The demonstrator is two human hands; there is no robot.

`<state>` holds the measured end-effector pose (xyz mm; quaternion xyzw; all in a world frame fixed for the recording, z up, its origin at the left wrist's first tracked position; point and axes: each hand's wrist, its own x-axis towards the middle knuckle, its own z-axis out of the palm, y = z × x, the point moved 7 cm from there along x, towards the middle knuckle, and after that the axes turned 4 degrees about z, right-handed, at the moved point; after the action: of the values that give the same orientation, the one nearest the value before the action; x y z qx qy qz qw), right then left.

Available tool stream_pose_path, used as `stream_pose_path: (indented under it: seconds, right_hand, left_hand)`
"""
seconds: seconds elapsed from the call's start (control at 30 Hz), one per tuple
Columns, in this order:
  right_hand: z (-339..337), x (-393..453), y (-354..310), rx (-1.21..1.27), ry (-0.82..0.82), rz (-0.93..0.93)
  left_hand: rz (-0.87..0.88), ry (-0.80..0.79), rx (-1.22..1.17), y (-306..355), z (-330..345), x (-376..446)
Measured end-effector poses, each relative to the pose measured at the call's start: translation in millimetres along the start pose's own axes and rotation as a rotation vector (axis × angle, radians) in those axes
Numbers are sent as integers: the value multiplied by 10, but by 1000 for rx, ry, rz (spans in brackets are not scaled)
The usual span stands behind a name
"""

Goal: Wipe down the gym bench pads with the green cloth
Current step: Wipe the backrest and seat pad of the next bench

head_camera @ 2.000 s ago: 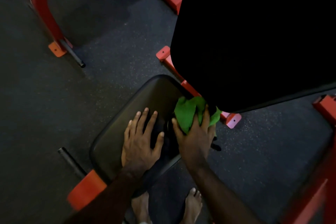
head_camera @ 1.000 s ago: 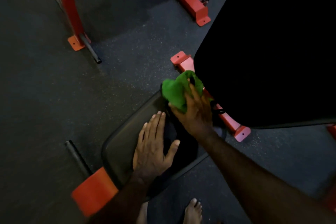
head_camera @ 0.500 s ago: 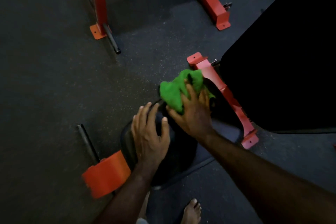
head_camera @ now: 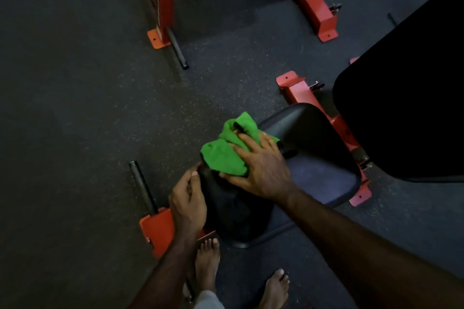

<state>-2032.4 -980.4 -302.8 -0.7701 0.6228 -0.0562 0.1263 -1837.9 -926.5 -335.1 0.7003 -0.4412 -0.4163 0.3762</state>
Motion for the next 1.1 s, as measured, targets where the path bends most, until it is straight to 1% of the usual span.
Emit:
stream_pose_path:
  seconds: [0.03,0.1,0.13,0.17,0.23,0.27,0.3,0.33,0.37,0.4,0.43,0.47,0.5,0.53,0.57,0.63,0.67,0.7,0.73,0.77,0.8,0.83,0.87,0.9,0.97,1.0,1.03,1.07,1.1]
  right_hand:
    - [-14,37,61,-24,2,108]
    - [-3,30,-17,22,9,325]
    - [23,-20,-136,66,24,361]
    - [72,-98,-295,101,30,320]
    - [188,-319,-586,109,-26,104]
    - [243,-437,-656,107,-70,-3]
    - [261,-552,-686,93,-97,-87]
    - [273,-632,-680,71,-100,-141]
    - [259,-673,-625,61,-80,-140]
    - [228,-672,-537,71,-42,-65]
    - [172,-666,-419,90,13,83]
    - [125,-695,-315,112,83,270]
    - [106,-763,-285,138,140,422]
    - [124,-843,-360,150,158,462]
    - [182,-920,-511,141,112,378]
    - [365,-1120,-803,65,-53,51]
    - [411,-1213,-796,11,-102,-65]
    - [412,-1259,-717,-29,-111,-104]
    - [396,-1264,-592,-38,-87,-62]
    - [352,-1262,-474,-24,-48,61]
    - [290,-1282,-403,17,1,222]
    - [258,-1338,-424,67,36,351]
    - [263,-1414,-522,106,52,396]
    - [304,-1495,-653,117,52,359]
    - [404,-1656,-803,67,-14,136]
    - [416,-1729,-744,21,-40,58]
    - [409,-1767,-619,-20,-50,43]
    - [388,-1819,-492,-42,-57,86]
    - [357,-1866,-357,-33,-60,199]
  left_hand:
    - [-15,-5,-14,-1,8,2]
    - [-30,-3,-30,-5,6,-7]
    - [-31,5,-42,6,8,-24]
    - [-56,32,-62,1,-4,-50]
    - [-148,92,-114,-57,-40,-110]
    - [-149,101,-158,-75,-57,-130]
    - [-108,91,-233,-69,-73,-149]
    - [-73,79,-302,-59,-96,-169]
    - [-68,59,-337,-54,-108,-196]
    - [-83,29,-355,-54,-122,-223]
    - [-118,0,-372,-55,-128,-260]
    - [-145,-29,-380,-55,-131,-294]
    - [-148,-49,-380,-46,-138,-318]
    - [-128,-63,-361,-61,-153,-324]
    - [-91,-72,-347,-55,-156,-327]
    - [-42,-80,-346,-68,-147,-331]
    - [-24,-88,-334,-67,-122,-358]
    - [-2,-92,-304,-48,-109,-396]
    - [26,-92,-265,-2,-95,-440]
    - [49,-94,-233,44,-81,-480]
    - [62,-98,-213,71,-63,-514]
    - [72,-106,-202,93,-48,-546]
    - [89,-114,-183,94,-28,-564]
    - [113,-123,-150,101,-14,-582]
    - [139,-135,-96,107,10,-618]
    - [142,-136,-88,108,15,-638]
    - [144,-133,-86,99,15,-634]
    - [144,-121,-93,78,-14,-656]
    - [135,-120,-110,60,-15,-657]
